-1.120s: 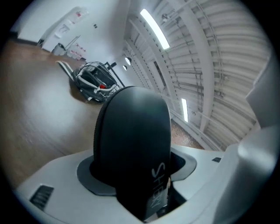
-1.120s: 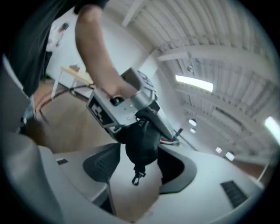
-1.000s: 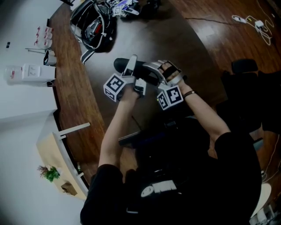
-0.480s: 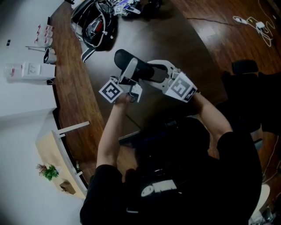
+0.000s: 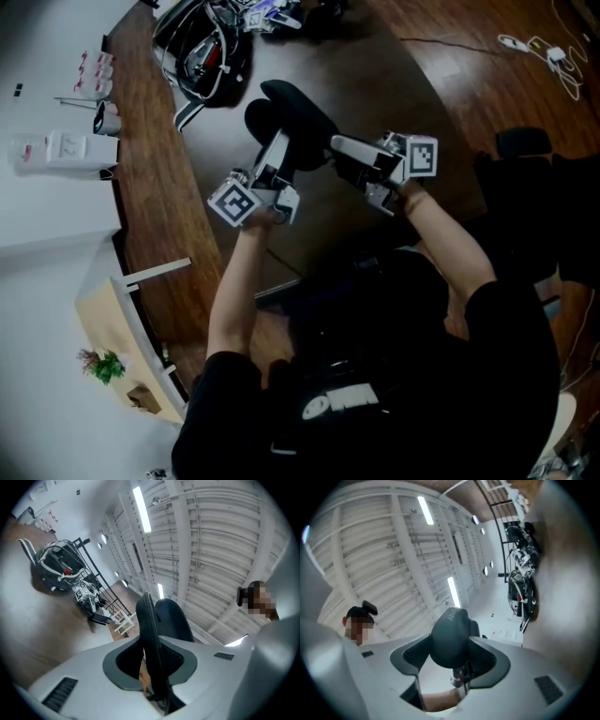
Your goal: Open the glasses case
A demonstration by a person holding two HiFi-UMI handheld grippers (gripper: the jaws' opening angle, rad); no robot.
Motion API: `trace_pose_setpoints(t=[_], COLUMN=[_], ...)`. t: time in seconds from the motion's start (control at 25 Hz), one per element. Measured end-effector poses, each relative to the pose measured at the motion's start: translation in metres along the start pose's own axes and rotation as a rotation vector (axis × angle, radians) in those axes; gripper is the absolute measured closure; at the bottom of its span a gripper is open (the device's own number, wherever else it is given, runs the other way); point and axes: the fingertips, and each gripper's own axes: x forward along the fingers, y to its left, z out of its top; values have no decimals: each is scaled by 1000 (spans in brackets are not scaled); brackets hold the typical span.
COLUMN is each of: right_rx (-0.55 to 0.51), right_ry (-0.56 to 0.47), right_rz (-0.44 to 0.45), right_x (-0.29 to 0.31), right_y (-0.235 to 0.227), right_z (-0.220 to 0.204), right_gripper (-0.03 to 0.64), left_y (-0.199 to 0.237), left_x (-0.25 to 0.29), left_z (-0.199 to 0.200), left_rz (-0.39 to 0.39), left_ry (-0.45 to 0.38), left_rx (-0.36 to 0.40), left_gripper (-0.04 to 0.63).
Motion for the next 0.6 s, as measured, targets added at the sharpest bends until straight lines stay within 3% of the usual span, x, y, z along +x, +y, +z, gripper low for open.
trace_pose_setpoints(t=[0.04,0.12,0.2,0.28,0.36,0.44,0.48,0.52,0.6], right_rx=[36,20,-102,-366,-712,-1055,-1170,-1224,-1215], right_ry=[-27,-82,-133,-74,129,335,397,435,465], right_rz=[-4,-95,-249,-379,-446,-525,-582,-644,-762], right_x=[-2,-11,-27,-27,-8,14,22,25,20], right_y=[-3,-14,-23,-10,7,8,3,-7,-30], right_z=[3,10,25,26,2,-22,-27,-28,-24], right_gripper=[333,332,370,371,371,396,419,435,456], left_y=[1,8,24,52,70,73,69,60,29], left_x=[-1,-4,-13,-33,-41,-38,-33,-25,-7], left_z=[2,8,14,16,17,14,10,6,-4], left_rz=[13,70,186,394,509,546,537,497,356], left_ry=[-19,-68,-100,-129,-164,-162,-146,-127,-83], left_rx=[-17,-45,-44,-57,-60,-22,-9,-10,-31], left_gripper=[537,554,554,554,554,554,554,554,554])
